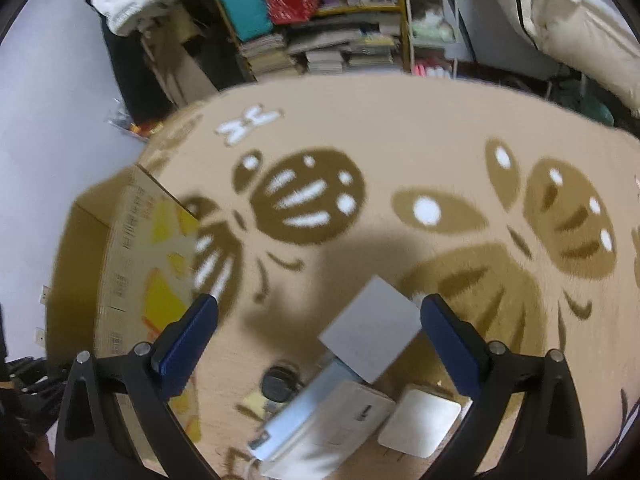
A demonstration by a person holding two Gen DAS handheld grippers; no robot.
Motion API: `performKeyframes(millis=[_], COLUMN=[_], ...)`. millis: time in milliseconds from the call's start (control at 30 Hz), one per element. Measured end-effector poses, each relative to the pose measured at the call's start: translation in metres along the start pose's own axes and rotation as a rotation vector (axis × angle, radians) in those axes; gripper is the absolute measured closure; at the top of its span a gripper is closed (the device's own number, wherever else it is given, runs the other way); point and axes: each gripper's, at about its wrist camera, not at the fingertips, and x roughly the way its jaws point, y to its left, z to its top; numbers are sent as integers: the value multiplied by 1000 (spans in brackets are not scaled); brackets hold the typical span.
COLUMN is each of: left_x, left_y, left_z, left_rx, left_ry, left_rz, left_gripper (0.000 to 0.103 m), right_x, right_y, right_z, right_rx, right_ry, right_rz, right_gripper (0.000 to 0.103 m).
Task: Organize rigid objects
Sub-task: 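Grasp the white square charger from the pile with the right tool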
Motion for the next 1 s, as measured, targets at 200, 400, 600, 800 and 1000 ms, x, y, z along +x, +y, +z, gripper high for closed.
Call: performKeyframes(millis=[200,400,600,800,1000], left_x=[-1,-1,-2,0,1], left_y=[-2,-2,-5,-8,-10], left_z=[-1,0,-1,-1,-1], left_rx=[14,18,23,29,38], left_ry=[-4,-9,-12,-10,-13], left_rz=[13,9,13,20,27], left_gripper=[82,82,83,82,82], right_x=[18,34,49,58,59], right_y=[-17,-26,-32,-33,-23], right_z=[-5,-11,-16,-12,-12], right_rx=[48,63,105,124,99], right_ry=[52,95,132,138,121], right_rz=[-42,-88,-67,-86,-83], right_gripper=[0,0,23,28,37])
